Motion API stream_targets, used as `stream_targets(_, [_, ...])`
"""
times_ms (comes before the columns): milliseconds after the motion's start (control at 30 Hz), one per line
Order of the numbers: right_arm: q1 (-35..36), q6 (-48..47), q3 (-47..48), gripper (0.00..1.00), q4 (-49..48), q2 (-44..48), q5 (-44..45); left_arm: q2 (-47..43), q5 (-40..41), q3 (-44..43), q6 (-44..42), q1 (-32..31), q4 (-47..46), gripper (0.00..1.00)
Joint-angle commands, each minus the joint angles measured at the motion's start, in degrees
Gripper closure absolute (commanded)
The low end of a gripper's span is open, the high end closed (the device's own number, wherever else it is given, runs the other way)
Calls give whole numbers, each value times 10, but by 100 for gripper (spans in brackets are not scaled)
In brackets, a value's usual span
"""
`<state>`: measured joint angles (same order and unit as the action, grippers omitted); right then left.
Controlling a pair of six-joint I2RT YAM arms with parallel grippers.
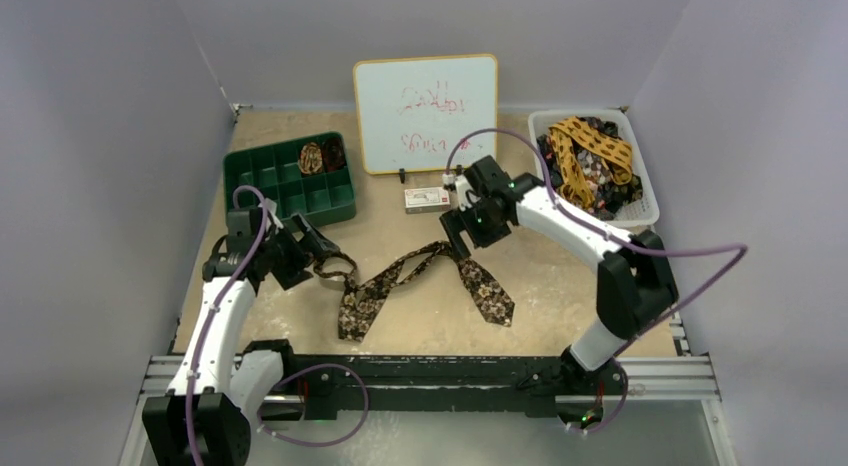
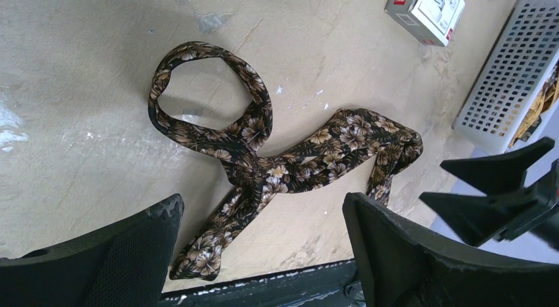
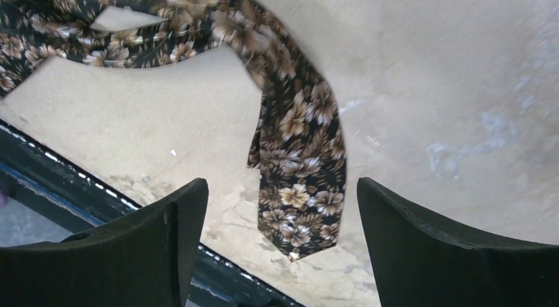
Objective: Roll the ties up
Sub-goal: Flatten out the tie at the center of the board.
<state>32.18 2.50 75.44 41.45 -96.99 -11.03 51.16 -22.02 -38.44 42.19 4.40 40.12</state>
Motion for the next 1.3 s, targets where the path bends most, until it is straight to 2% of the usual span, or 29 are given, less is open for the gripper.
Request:
stream_targets(0, [37, 61, -122, 14, -135, 70, 46, 9, -22, 9, -10, -2, -35, 10])
stream_targets(133, [65, 91, -193, 13, -248, 97, 97, 15, -27, 9, -10, -2, -38, 10])
stream_targets(367, [94, 96, -204, 12, -294, 57, 171, 8, -27, 10, -10, -2, -35, 10])
stream_targets(567, [108, 131, -192, 34, -251, 23, 230, 4, -26, 8, -11, -2, -29, 10])
stream_targets(700, [130, 150, -199, 45, -226, 47, 244, 2, -25, 4, -15, -3, -24, 10])
stream_targets(800, [136, 162, -191, 72, -192, 67, 225, 2, -24, 3, -15, -2, -22, 10])
stream_targets(867, [136, 162, -177, 87, -168, 79, 181, 1, -25, 2, -14, -2, -20, 10])
stream_targets(933, [135, 162, -171, 94, -151, 93, 63, -1, -25, 0, -15, -2, -17, 10])
stream_targets(1033, [130, 147, -167, 94, -188, 109, -215, -4, -27, -8, -19, -2, -11, 10])
stream_targets(1133, [127, 134, -153, 92, -193, 82, -418, -3, -28, -22, -27, -2, 1, 10])
stream_targets(1167, [126, 124, -149, 92, -185, 65, -467, -4, -28, -26, -29, -2, 3, 10])
stream_targets(1267, [113, 96, -135, 93, -140, 11, -483, -4, -32, -32, -30, -1, 4, 10])
